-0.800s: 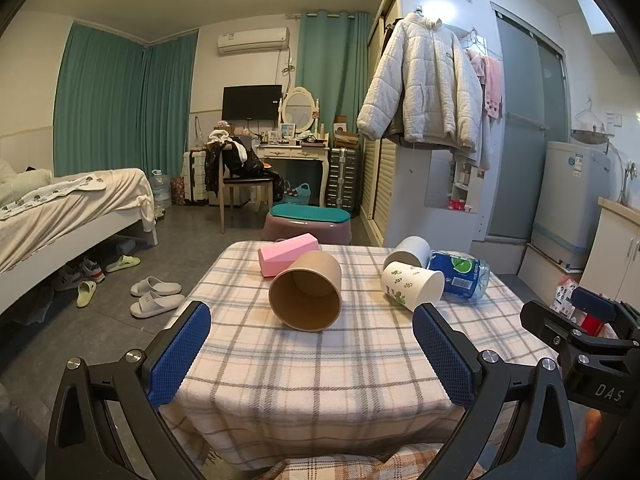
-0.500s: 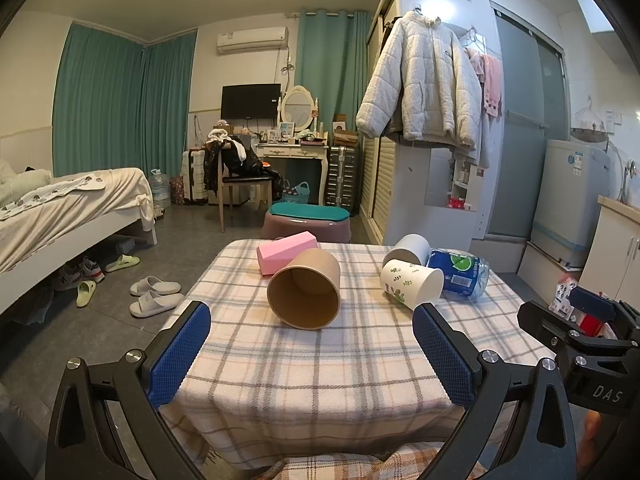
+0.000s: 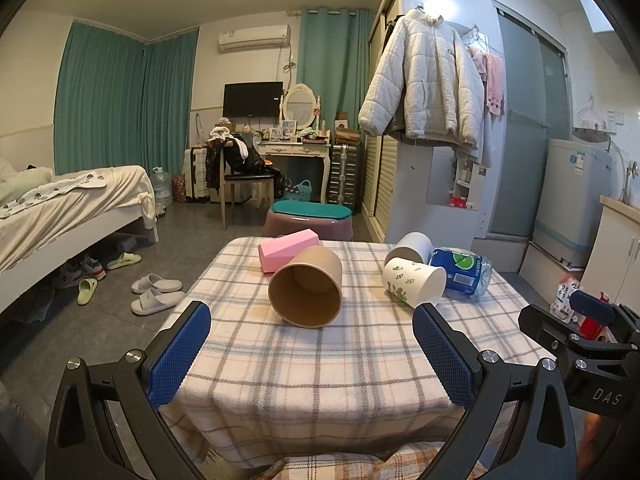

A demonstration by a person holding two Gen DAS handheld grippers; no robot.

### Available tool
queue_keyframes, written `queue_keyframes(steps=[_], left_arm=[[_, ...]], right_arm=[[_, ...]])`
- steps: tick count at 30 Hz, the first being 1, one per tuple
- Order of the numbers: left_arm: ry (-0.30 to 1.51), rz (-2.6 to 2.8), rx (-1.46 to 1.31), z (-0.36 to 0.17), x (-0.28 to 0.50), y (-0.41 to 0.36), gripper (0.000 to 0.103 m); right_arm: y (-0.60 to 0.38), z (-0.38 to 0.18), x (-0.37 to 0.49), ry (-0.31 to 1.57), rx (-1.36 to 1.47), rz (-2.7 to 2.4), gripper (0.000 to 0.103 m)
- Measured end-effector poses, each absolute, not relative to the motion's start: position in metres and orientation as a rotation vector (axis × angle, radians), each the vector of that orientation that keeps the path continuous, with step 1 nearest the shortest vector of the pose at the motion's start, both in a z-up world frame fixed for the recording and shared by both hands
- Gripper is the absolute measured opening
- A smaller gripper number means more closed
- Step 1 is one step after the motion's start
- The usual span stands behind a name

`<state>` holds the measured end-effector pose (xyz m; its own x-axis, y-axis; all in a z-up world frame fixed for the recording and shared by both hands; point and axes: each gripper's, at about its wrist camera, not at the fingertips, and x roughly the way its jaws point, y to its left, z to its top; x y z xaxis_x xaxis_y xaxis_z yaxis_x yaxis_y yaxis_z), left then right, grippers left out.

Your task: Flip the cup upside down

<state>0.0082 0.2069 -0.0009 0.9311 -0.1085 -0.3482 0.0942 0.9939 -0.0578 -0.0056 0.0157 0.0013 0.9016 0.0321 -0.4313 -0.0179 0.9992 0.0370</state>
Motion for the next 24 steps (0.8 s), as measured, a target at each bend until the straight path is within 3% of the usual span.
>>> queue_keyframes(steps=[14,24], left_arm=[[0.375,-0.082,-0.037,0.002,0.015,0.196,0.103],[0.421,-0.092,-0.005,0.015,0.057,0.149,0.103]], right_arm=[[0.000,0.003,0.005,0.448,0.045,0.058,0.103],[-0.068,0.013,0.050,0.514,-0.031,0.077,0.103]])
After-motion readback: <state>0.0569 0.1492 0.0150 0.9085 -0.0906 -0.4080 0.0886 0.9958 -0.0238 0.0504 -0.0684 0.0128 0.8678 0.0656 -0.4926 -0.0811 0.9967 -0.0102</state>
